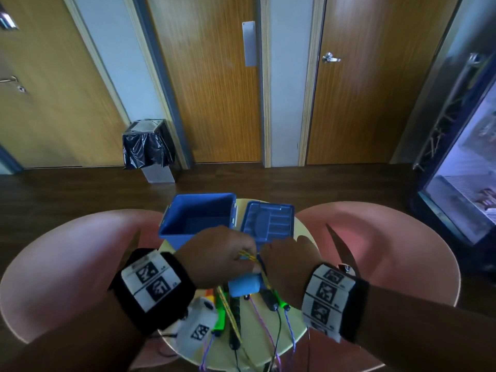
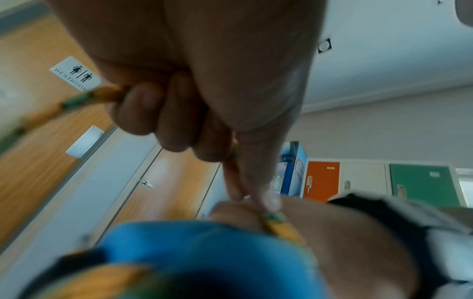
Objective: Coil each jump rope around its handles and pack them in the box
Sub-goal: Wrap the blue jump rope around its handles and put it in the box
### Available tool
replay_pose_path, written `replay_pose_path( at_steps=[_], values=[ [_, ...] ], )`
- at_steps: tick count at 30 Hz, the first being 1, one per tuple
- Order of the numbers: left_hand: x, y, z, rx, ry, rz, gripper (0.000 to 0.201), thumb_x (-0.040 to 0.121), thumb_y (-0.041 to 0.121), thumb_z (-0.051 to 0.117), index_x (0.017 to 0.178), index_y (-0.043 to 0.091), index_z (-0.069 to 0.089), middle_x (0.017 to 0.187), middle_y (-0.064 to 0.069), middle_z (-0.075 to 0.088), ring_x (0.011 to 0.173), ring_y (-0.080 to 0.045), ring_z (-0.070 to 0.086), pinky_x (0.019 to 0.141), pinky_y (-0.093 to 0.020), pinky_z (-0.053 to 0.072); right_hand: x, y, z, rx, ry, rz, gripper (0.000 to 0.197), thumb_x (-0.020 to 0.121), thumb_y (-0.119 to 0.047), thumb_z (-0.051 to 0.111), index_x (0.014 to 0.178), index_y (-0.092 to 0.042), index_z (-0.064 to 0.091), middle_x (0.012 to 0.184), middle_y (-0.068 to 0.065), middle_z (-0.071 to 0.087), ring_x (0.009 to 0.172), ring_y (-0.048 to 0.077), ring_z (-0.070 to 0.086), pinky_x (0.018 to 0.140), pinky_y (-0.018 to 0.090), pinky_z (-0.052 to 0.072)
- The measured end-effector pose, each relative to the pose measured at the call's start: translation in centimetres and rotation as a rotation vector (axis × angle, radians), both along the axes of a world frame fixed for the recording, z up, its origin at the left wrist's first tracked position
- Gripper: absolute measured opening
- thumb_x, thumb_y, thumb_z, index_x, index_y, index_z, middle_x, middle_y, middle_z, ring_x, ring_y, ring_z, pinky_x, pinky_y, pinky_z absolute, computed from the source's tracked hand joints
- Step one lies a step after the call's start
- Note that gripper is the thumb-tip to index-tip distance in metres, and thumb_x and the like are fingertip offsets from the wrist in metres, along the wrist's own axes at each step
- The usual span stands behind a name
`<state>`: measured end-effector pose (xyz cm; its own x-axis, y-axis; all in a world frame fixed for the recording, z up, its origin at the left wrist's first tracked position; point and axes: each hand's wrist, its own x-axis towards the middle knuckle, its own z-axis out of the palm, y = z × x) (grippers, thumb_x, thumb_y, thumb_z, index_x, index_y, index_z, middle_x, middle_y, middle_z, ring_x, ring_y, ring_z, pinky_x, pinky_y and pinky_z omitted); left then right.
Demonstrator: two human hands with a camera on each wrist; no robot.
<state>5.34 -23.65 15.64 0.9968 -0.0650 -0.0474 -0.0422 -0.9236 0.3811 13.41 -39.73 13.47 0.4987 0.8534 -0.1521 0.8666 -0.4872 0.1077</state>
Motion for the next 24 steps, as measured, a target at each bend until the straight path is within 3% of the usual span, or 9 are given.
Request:
replay_pose_path(
  at_steps=[5, 8, 10, 12, 15, 20, 22, 23, 24],
  values=[
    [0.9, 2.0, 0.1, -0.35, 0.108, -0.051, 0.01, 0.083, 0.041, 0.074, 0.088, 0.032, 0.075, 0.089, 0.012, 0.075, 0.084, -0.006, 0.07, 0.081, -0.038, 0.056, -1.5, -1.7, 2.4, 0.063, 0.053, 0.116, 0.031, 0.087, -0.028, 0.059, 0.112, -0.02, 0.043, 0.11, 0.001, 0.057, 0.097, 0.027, 0.06, 0.073, 0.035, 0.033],
    [1.6, 2.1, 0.5, -0.445, 0.067, -0.067, 0.005, 0.086, 0.031, 0.075, 0.081, 0.033, 0.076, 0.082, 0.011, 0.074, 0.078, -0.003, 0.068, 0.072, -0.021, 0.052, -1.7, -2.6, 3.7, 0.086, 0.024, 0.143, 0.031, 0.085, -0.028, 0.058, 0.11, -0.022, 0.042, 0.108, -0.001, 0.056, 0.093, 0.026, 0.059, 0.071, 0.034, 0.032],
    [1.9, 2.0, 0.5, -0.514, 0.069, -0.063, 0.019, 0.088, 0.027, 0.074, 0.075, 0.042, 0.073, 0.076, 0.015, 0.071, 0.073, 0.001, 0.064, 0.069, -0.014, 0.047, -1.8, -3.0, 4.3, 0.127, 0.004, 0.156, 0.031, 0.084, -0.029, 0.058, 0.109, -0.022, 0.042, 0.106, -0.001, 0.055, 0.091, 0.025, 0.059, 0.07, 0.033, 0.031],
    [2.1, 1.8, 0.2, -0.629, 0.105, -0.054, 0.012, 0.085, 0.04, 0.069, 0.073, 0.044, 0.072, 0.077, 0.014, 0.069, 0.074, 0.0, 0.061, 0.072, -0.018, 0.046, -1.6, -3.2, 4.6, 0.171, 0.006, 0.149, 0.034, 0.079, -0.033, 0.062, 0.107, -0.021, 0.047, 0.1, -0.002, 0.057, 0.085, 0.025, 0.061, 0.067, 0.032, 0.031],
    [2.3, 1.3, -1.4, -0.937, 0.161, 0.005, 0.018, 0.078, 0.048, 0.07, 0.074, 0.031, 0.071, 0.079, -0.001, 0.063, 0.075, -0.017, 0.057, 0.073, -0.032, 0.046, -1.4, -3.4, 4.4, 0.189, -0.006, 0.115, 0.04, 0.052, -0.041, 0.074, 0.083, -0.023, 0.056, 0.071, -0.005, 0.059, 0.053, 0.02, 0.056, 0.054, 0.027, 0.028],
    [2.3, 0.7, -2.2, -1.408, 0.306, -0.085, 0.033, 0.049, 0.045, 0.094, 0.066, 0.026, 0.073, 0.068, 0.004, 0.066, 0.054, -0.009, 0.06, 0.054, -0.021, 0.05, -1.7, -3.9, 4.6, 0.429, 0.012, 0.113, 0.041, 0.043, -0.035, 0.072, 0.077, -0.024, 0.054, 0.062, -0.007, 0.057, 0.044, 0.019, 0.054, 0.048, 0.024, 0.029],
    [3.1, -0.8, -2.9, -1.491, 0.197, 0.056, 0.043, 0.033, 0.044, 0.097, 0.063, 0.022, 0.076, 0.065, 0.0, 0.067, 0.052, -0.015, 0.064, 0.051, -0.024, 0.053, -1.7, -4.0, 5.2, 0.48, 0.024, 0.059, 0.038, 0.046, -0.034, 0.071, 0.079, -0.024, 0.055, 0.063, -0.007, 0.058, 0.045, 0.018, 0.056, 0.043, 0.024, 0.038],
    [3.5, -1.9, -3.1, -1.639, -0.039, 0.175, 0.044, 0.04, 0.05, 0.095, 0.064, 0.019, 0.077, 0.065, -0.003, 0.069, 0.053, -0.018, 0.067, 0.051, -0.026, 0.055, -1.7, -4.0, 5.4, 0.475, 0.051, 0.033, 0.035, 0.05, -0.034, 0.068, 0.081, -0.025, 0.055, 0.065, -0.008, 0.059, 0.047, 0.018, 0.058, 0.044, 0.025, 0.042],
    [3.9, -1.6, -2.7, -1.745, -0.396, 0.331, 0.05, 0.064, 0.059, 0.085, 0.072, 0.01, 0.078, 0.067, -0.012, 0.07, 0.06, -0.025, 0.071, 0.055, -0.03, 0.057, -1.6, -3.9, 5.5, 0.454, 0.072, 0.012, 0.032, 0.055, -0.034, 0.063, 0.085, -0.026, 0.056, 0.069, -0.008, 0.061, 0.052, 0.018, 0.06, 0.047, 0.026, 0.046]
  ],
)
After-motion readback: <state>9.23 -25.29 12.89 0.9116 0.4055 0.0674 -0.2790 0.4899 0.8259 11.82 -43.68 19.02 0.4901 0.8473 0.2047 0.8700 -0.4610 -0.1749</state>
